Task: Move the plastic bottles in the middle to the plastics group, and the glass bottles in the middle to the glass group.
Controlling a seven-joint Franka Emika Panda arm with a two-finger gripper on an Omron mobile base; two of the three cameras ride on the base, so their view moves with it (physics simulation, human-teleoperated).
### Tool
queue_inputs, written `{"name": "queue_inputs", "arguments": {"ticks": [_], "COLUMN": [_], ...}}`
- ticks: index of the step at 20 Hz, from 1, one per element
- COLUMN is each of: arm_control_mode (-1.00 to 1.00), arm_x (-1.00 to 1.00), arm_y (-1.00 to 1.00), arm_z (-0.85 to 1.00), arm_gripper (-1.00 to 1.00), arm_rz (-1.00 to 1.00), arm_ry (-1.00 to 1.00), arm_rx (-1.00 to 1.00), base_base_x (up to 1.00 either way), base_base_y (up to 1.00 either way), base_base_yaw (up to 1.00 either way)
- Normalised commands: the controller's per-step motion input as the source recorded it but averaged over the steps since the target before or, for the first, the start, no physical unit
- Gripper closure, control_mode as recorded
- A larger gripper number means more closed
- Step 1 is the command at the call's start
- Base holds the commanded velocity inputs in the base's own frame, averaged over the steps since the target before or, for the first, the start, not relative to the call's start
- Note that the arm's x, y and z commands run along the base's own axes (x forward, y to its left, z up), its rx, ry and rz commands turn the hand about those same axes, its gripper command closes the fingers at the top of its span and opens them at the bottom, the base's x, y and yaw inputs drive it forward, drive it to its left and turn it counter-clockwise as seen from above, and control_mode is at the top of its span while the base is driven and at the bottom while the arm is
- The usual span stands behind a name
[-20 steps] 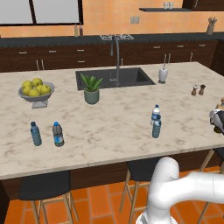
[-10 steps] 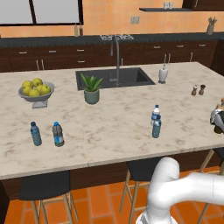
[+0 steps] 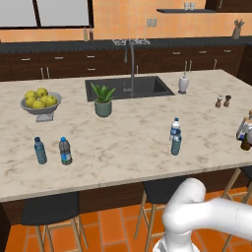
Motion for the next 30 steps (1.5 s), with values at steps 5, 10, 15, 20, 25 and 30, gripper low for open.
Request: {"name": "queue_inputs", "arguments": {"ticks": [5, 10, 15, 20, 25, 30], "arm_control_mode": [-1.00, -1.00, -1.00, -1.00, -1.00, -1.00], "arm_x": [-0.33, -0.13, -0.09, 0.00, 0.00, 0.01], "arm_y": [0.40, 0.67, 0.82, 0.97, 1.00, 0.97], "arm_z": [0.37, 0.45, 0.59, 0.41, 0.02, 0.00], "arm_gripper": [-1.00, -1.00, -1.00, -1.00, -1.00, -1.00], "arm_rz": [0.12, 0.12, 0.14, 0.12, 0.13, 0.13], "arm_ry": [0.01, 0.00, 0.09, 0.20, 0.06, 0.10], "arm_rx": [0.00, 0.00, -0.03, -0.07, -0.13, -0.09], "base_base_x": [0.00, 0.00, 0.00, 0.00, 0.00, 0.00], "base_base_y": [0.00, 0.00, 0.00, 0.00, 0.00, 0.00], "base_base_yaw": [0.00, 0.00, 0.00, 0.00, 0.00, 0.00]}}
